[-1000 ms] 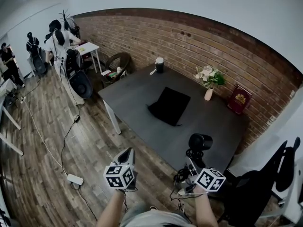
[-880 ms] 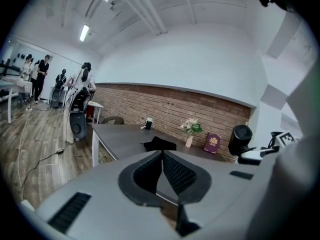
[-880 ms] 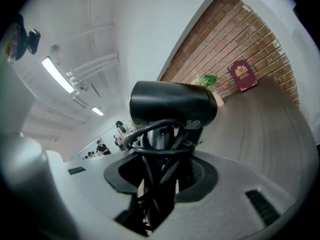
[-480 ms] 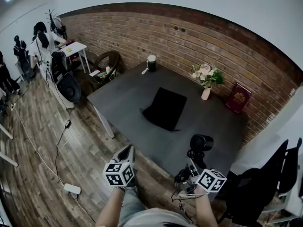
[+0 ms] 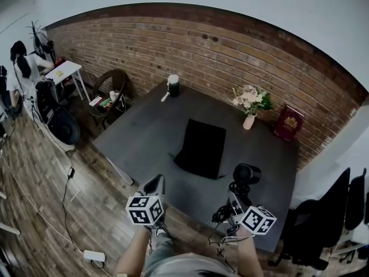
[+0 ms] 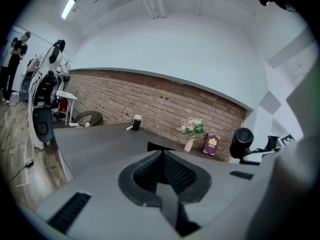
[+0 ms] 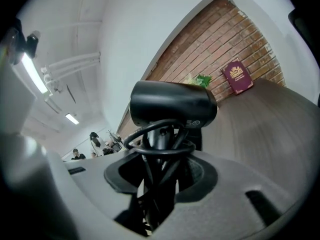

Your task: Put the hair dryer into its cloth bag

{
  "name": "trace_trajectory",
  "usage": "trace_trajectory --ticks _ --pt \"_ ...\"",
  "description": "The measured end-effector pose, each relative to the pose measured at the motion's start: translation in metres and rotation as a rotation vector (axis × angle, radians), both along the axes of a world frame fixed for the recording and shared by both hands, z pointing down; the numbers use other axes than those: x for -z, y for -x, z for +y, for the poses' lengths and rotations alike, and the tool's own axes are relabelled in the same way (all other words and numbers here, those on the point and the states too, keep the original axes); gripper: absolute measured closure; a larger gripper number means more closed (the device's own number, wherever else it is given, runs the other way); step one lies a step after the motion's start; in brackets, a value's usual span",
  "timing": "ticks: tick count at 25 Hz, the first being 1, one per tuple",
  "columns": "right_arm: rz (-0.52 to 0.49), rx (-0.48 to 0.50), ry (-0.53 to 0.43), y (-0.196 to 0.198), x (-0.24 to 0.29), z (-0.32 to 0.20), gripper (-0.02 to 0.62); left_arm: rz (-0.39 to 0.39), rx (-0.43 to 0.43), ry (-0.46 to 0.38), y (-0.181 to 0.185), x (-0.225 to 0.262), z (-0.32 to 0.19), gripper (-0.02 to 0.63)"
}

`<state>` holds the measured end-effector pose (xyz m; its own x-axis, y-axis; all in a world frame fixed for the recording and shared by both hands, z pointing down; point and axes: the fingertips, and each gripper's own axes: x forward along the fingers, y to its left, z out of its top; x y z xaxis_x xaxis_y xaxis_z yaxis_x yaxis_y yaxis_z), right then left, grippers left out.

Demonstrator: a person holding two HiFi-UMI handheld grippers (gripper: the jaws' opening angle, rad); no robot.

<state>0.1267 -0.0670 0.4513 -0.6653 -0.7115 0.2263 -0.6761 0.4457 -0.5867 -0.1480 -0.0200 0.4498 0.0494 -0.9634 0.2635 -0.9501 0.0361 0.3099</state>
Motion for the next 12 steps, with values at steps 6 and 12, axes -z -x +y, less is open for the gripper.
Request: trace_trajectory --ticks 6,12 --pt "0.0 -0.058 -0.012 0.046 0.009 -0.03 0.442 -0.005 -0.076 0.007 0.044 0.006 -0.046 0.594" --pt "-0.003 -0.128 -0.007 0.076 0.007 -0.054 0.442 -0.012 -0.145 0.019 0.076 -0.001 -0.086 0.594"
